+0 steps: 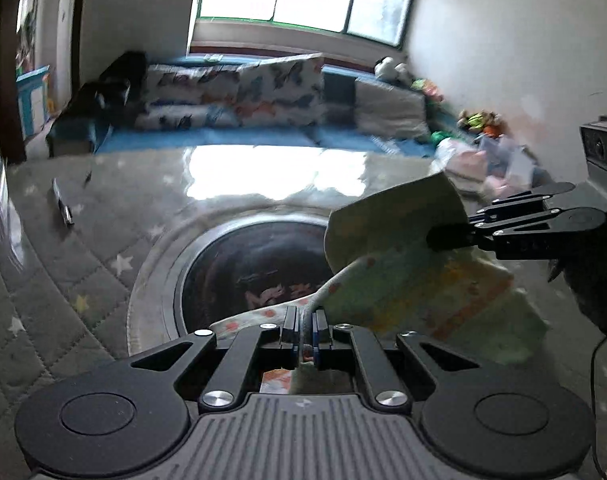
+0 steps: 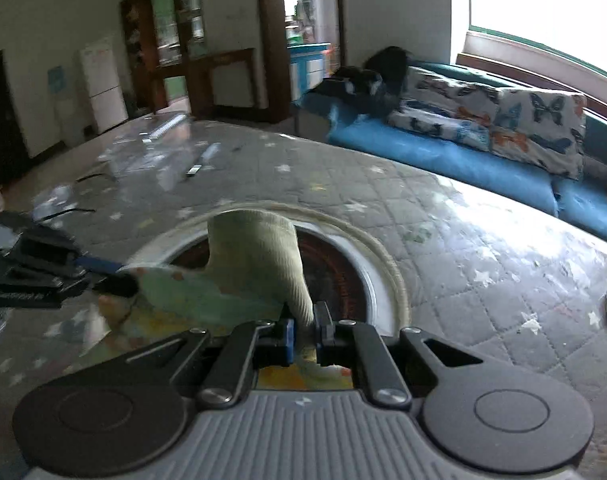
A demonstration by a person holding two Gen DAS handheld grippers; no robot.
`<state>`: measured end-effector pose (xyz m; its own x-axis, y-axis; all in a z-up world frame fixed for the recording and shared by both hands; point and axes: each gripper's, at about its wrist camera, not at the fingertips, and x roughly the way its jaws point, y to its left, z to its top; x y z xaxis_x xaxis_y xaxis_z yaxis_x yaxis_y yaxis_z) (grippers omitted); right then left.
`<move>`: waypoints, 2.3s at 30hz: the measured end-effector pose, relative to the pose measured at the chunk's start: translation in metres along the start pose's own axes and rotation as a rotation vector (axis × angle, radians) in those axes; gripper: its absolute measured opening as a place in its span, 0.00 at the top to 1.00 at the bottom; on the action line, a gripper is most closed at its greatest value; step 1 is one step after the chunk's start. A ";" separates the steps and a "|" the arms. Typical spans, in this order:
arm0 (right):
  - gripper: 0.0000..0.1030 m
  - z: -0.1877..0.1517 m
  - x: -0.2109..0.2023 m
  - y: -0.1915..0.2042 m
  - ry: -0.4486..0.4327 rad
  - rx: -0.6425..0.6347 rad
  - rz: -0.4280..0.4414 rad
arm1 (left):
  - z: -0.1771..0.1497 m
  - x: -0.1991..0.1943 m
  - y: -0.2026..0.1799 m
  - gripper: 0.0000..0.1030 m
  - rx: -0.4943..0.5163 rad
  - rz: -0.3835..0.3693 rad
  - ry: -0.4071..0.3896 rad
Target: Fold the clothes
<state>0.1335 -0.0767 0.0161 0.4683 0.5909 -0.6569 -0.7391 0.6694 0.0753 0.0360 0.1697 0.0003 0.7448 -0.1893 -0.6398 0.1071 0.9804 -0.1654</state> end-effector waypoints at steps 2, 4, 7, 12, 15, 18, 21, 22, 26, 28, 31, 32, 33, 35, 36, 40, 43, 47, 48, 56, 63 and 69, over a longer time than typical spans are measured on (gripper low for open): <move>0.87 -0.006 0.014 -0.006 0.005 0.033 -0.008 | -0.002 0.010 0.003 0.94 -0.005 0.018 0.020; 0.81 -0.011 0.016 -0.012 -0.007 0.057 -0.032 | -0.004 0.018 0.005 0.93 -0.010 0.034 0.039; 0.80 -0.020 0.010 -0.022 -0.021 0.078 -0.069 | -0.006 0.022 0.008 0.93 -0.020 0.040 0.049; 0.68 -0.045 -0.017 -0.037 0.010 0.091 -0.133 | -0.007 0.027 0.007 0.93 -0.025 0.052 0.064; 0.68 -0.064 -0.026 -0.044 0.036 0.114 -0.168 | -0.002 0.030 0.007 0.93 -0.027 0.069 0.068; 0.68 -0.076 -0.029 -0.050 0.044 0.154 -0.177 | 0.001 0.036 0.007 0.93 -0.014 0.090 0.080; 0.68 -0.079 -0.030 -0.057 0.022 0.200 -0.169 | 0.001 0.041 0.007 0.90 -0.010 0.106 0.102; 0.68 -0.078 -0.029 -0.060 0.015 0.214 -0.163 | 0.001 0.042 0.007 0.90 -0.011 0.111 0.108; 0.69 -0.077 -0.019 -0.068 0.009 0.270 -0.157 | 0.002 0.045 0.008 0.86 -0.024 0.130 0.114; 0.87 -0.079 -0.017 -0.068 -0.007 0.280 -0.167 | 0.002 0.046 0.008 0.82 -0.021 0.140 0.115; 0.95 -0.077 -0.019 -0.063 -0.043 0.269 -0.220 | 0.002 0.047 0.008 0.79 -0.017 0.151 0.118; 0.95 -0.077 -0.019 -0.062 -0.046 0.266 -0.235 | 0.001 0.048 0.008 0.79 -0.014 0.155 0.119; 0.95 -0.077 -0.016 -0.062 -0.036 0.266 -0.244 | 0.002 0.049 0.007 0.77 -0.012 0.159 0.120; 0.83 -0.078 -0.012 -0.064 -0.034 0.271 -0.265 | 0.003 0.049 0.007 0.75 -0.011 0.169 0.116; 0.82 -0.079 -0.012 -0.066 -0.041 0.278 -0.277 | 0.003 0.049 0.008 0.75 -0.013 0.175 0.112; 0.82 -0.075 -0.022 -0.062 -0.069 0.287 -0.285 | 0.007 0.040 0.013 0.74 -0.030 0.207 0.086; 0.81 -0.067 -0.025 -0.048 -0.080 0.242 -0.253 | 0.012 0.031 0.015 0.74 -0.052 0.213 0.061; 0.82 -0.056 -0.011 -0.027 -0.052 0.197 -0.155 | 0.015 0.024 0.000 0.75 -0.047 0.141 0.030; 0.81 -0.054 -0.006 -0.022 -0.043 0.189 -0.133 | 0.016 0.024 -0.006 0.75 -0.049 0.108 0.030; 0.81 -0.043 0.030 -0.010 -0.014 0.181 -0.103 | 0.015 0.054 -0.035 0.76 -0.054 -0.017 0.076; 0.81 -0.041 0.043 -0.020 0.000 0.204 -0.108 | 0.018 0.072 -0.031 0.78 -0.073 -0.028 0.094; 0.81 -0.035 0.023 -0.005 -0.016 0.144 -0.056 | 0.020 0.067 -0.032 0.78 -0.069 -0.035 0.087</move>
<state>0.1307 -0.0820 -0.0258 0.5149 0.5573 -0.6514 -0.6354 0.7581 0.1464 0.0951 0.1265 -0.0224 0.6810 -0.2306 -0.6950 0.0841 0.9675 -0.2386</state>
